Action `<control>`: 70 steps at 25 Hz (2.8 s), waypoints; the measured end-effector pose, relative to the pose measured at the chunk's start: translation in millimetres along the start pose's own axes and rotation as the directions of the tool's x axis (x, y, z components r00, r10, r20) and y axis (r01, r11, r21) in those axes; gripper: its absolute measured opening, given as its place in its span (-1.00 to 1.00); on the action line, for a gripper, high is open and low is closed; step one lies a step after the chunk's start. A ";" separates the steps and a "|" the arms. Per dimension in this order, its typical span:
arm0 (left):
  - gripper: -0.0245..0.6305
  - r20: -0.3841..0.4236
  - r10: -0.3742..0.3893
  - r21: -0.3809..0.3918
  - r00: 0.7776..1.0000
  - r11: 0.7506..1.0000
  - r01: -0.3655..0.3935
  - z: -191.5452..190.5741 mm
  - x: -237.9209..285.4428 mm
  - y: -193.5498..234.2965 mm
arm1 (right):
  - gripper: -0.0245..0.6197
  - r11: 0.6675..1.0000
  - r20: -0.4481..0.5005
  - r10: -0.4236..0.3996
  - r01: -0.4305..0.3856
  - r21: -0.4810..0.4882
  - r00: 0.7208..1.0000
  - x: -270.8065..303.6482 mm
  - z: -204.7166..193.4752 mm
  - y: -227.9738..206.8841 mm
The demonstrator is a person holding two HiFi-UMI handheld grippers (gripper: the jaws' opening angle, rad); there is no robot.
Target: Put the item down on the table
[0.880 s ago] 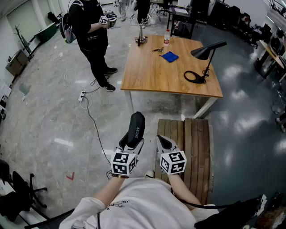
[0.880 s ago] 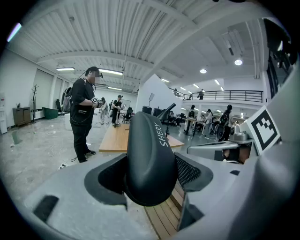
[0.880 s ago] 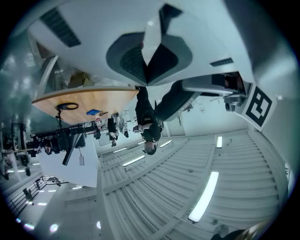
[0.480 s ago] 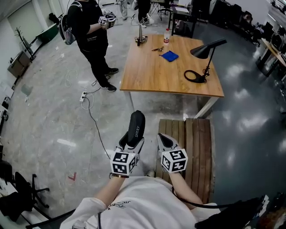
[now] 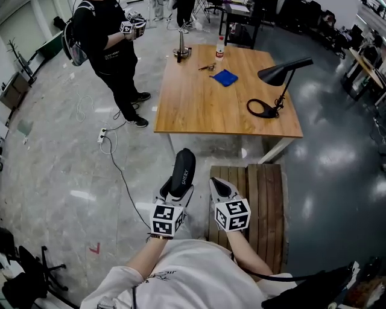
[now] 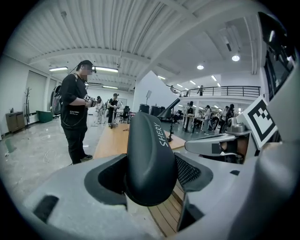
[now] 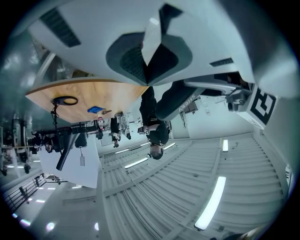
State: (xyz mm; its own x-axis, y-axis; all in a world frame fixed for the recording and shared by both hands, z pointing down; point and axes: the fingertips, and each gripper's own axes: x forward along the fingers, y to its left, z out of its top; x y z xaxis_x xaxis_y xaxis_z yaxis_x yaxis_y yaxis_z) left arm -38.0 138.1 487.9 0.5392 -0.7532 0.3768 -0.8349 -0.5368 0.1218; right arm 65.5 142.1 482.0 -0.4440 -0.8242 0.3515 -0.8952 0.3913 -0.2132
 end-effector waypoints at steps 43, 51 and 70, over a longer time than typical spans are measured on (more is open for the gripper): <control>0.07 -0.039 -0.078 -0.043 0.996 0.996 0.076 109.4 203.7 148.9 | -0.91 0.997 -0.004 -0.062 0.062 -0.049 0.998 227.9 133.2 -103.8; 0.07 -0.084 -0.064 -0.047 0.994 0.997 0.060 101.0 228.1 159.5 | -0.91 0.997 -0.017 -0.062 0.061 -0.037 0.998 243.8 135.3 -125.0; 0.07 -0.186 -0.018 -0.070 0.982 0.998 0.005 47.4 340.4 208.2 | -0.91 0.997 -0.102 -0.082 0.083 0.004 0.991 343.5 93.3 -184.7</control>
State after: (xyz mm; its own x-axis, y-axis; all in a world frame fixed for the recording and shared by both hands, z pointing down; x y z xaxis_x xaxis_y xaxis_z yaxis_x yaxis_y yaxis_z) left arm -23.1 -248.1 598.1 0.5242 -0.6593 0.5390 -0.8378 -0.5127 0.1876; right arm 81.9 -251.4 557.1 -0.3708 -0.8075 0.4587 -0.9287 0.3203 -0.1869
